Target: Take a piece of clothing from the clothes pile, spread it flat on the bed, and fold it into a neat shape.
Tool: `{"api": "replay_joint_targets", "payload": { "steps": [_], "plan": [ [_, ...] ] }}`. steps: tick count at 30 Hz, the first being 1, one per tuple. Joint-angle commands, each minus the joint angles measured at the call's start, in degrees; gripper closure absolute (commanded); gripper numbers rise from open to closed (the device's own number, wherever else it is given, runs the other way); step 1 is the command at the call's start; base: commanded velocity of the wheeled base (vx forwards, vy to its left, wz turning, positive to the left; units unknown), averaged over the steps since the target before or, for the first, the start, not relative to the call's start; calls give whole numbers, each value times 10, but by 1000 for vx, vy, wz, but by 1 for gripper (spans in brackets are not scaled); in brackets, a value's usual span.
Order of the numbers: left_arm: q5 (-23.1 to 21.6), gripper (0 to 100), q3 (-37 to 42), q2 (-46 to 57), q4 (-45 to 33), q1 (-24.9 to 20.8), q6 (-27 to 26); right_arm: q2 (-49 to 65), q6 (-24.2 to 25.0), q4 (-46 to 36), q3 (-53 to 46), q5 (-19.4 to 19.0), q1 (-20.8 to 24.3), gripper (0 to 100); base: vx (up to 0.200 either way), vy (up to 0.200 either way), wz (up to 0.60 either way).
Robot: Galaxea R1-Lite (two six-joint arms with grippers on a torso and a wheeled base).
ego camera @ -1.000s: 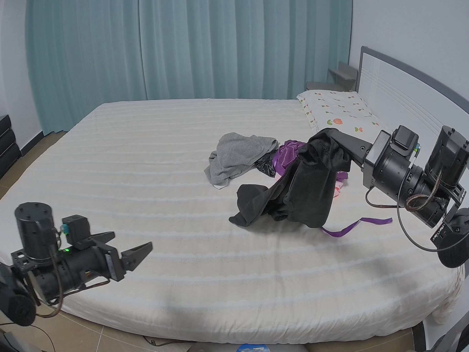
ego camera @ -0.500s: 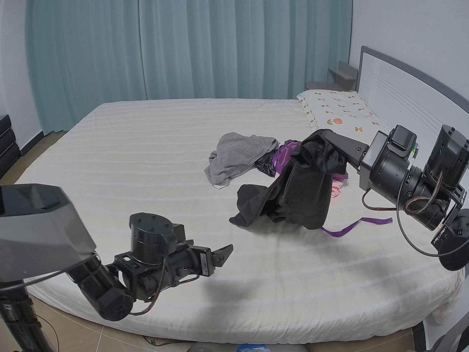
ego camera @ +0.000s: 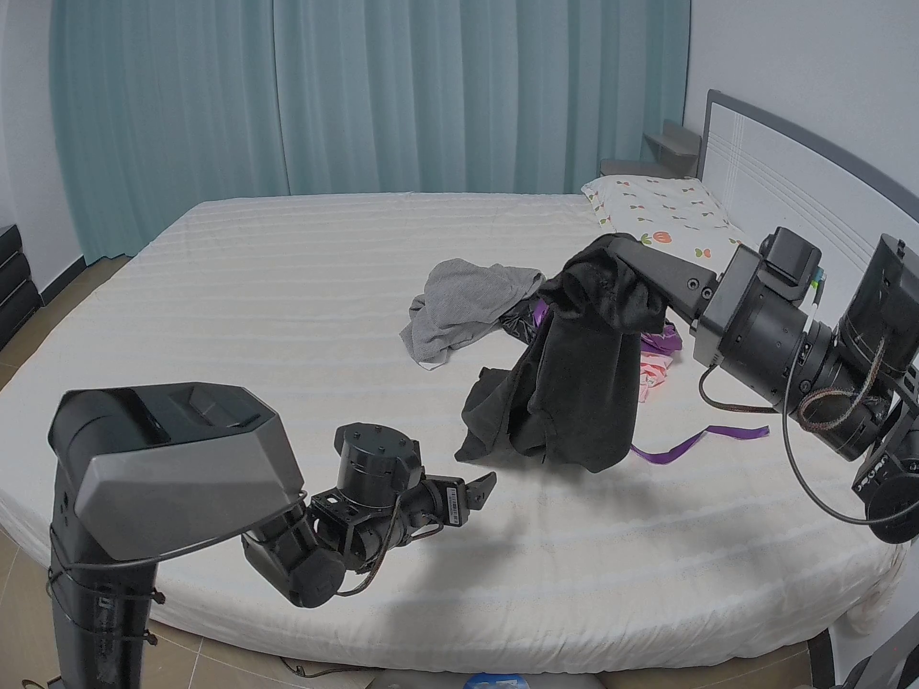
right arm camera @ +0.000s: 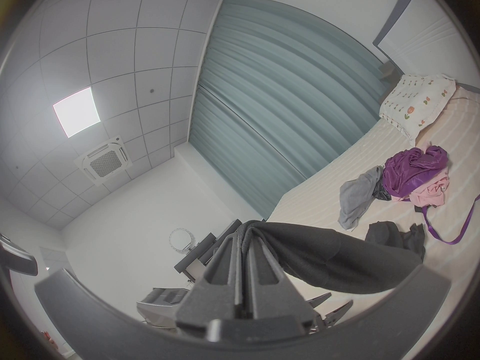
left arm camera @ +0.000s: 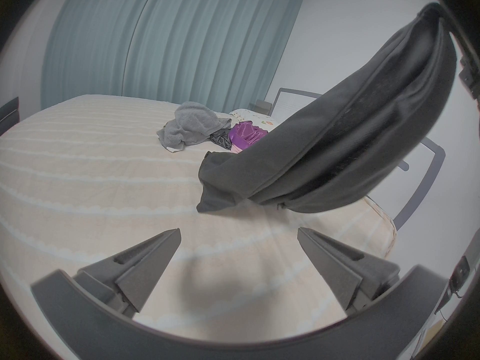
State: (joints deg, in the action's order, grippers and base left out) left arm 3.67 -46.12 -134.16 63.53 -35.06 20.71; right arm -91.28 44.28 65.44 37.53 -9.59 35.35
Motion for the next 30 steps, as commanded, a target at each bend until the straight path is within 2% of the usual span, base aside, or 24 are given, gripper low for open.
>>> {"api": "replay_joint_targets", "payload": {
  "steps": [1, 12, 15, 16, 19, 30],
  "plan": [
    [0, 0, -44, -55, -1, 1, 2, 8, -2, 0, 5, 3, 9, 100, 0, 0, 0],
    [-1, 0, -134, -117, -4, 21, 2, 20, -2, 0, 6, 3, 9, 100, 0, 0, 0],
    [0, 0, -141, -123, -6, 20, 1, 21, -2, 0, 7, 3, 9, 100, 0, 0, 0],
    [-1, 0, -181, -146, -19, 20, -1, 19, -2, 0, 10, 3, 7, 100, 0, 0, 0],
    [-1, 0, -213, -152, -45, 18, 0, 18, -2, 0, 10, 3, 4, 100, 0, 0, 0],
    [-5, 0, -273, -187, -67, 10, 3, 16, -2, 0, 15, 2, -13, 100, 0, 0, 0]
  ]
}}
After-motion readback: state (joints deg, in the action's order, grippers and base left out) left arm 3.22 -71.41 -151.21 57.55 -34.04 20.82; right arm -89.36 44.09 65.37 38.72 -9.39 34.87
